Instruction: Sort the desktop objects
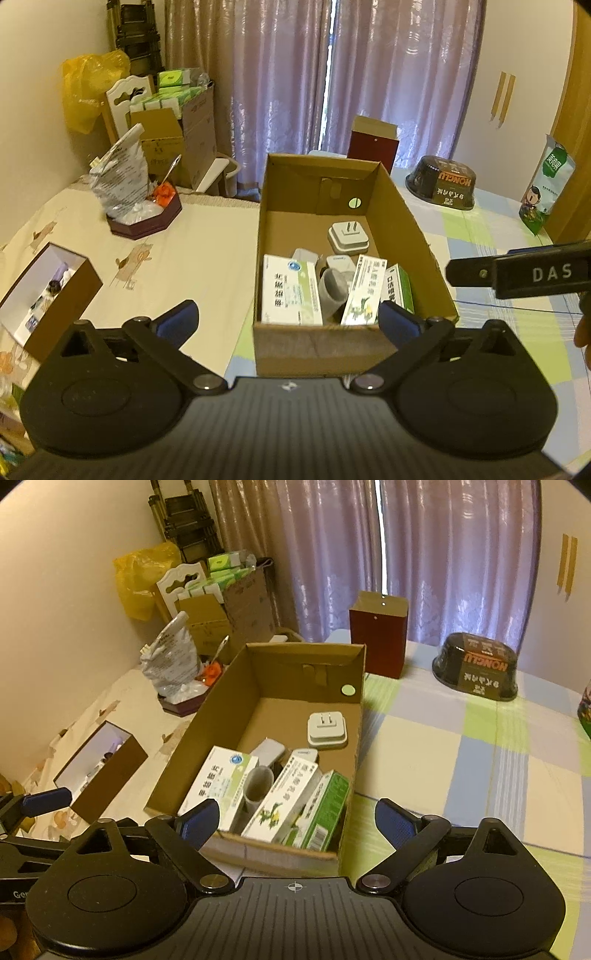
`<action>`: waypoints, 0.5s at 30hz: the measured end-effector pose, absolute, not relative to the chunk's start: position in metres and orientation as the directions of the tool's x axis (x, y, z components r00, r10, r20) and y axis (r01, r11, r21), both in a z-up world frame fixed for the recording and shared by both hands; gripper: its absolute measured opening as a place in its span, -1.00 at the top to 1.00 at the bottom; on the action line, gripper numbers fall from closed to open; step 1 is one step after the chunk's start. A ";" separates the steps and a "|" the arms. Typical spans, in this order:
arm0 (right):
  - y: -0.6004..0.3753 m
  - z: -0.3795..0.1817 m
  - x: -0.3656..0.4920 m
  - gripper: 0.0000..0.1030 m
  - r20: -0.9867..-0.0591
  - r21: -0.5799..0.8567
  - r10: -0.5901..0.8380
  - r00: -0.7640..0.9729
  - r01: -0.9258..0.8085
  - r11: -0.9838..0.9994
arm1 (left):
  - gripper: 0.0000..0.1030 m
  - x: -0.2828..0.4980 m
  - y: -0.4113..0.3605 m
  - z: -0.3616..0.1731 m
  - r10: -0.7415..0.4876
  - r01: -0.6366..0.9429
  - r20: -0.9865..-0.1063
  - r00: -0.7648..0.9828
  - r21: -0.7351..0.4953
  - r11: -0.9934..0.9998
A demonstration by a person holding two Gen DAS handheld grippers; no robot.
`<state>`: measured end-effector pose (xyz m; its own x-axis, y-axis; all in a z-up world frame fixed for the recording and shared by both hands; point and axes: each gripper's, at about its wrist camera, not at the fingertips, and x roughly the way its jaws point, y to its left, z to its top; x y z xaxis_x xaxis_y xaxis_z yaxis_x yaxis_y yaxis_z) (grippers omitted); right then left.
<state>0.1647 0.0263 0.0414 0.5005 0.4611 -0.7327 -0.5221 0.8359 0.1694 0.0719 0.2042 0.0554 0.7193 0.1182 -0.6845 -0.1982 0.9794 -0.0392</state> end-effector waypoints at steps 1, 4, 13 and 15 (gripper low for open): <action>0.025 0.042 0.162 -0.82 -0.734 0.168 0.459 0.500 -0.521 0.837 | -0.97 0.068 0.204 0.056 0.124 -0.203 -0.686 0.717 -0.036 0.978; 0.019 0.043 0.150 -0.82 -0.742 0.166 0.455 0.492 -0.522 0.836 | -0.98 0.058 0.204 0.059 0.142 -0.218 -0.688 0.712 -0.025 0.976; 0.007 0.045 0.109 -0.82 -0.750 0.157 0.455 0.481 -0.538 0.828 | -0.98 0.024 0.197 0.067 0.156 -0.239 -0.676 0.720 -0.031 0.971; 0.004 0.045 0.102 -0.82 -0.750 0.162 0.455 0.480 -0.534 0.830 | -0.98 0.016 0.195 0.069 0.155 -0.237 -0.672 0.724 -0.031 0.971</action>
<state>0.1016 0.0035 0.0452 0.4797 0.4555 -0.7500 -0.5342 0.8297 0.1622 0.0158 0.1954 0.0686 0.7240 0.1549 -0.6722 -0.2369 0.9710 -0.0314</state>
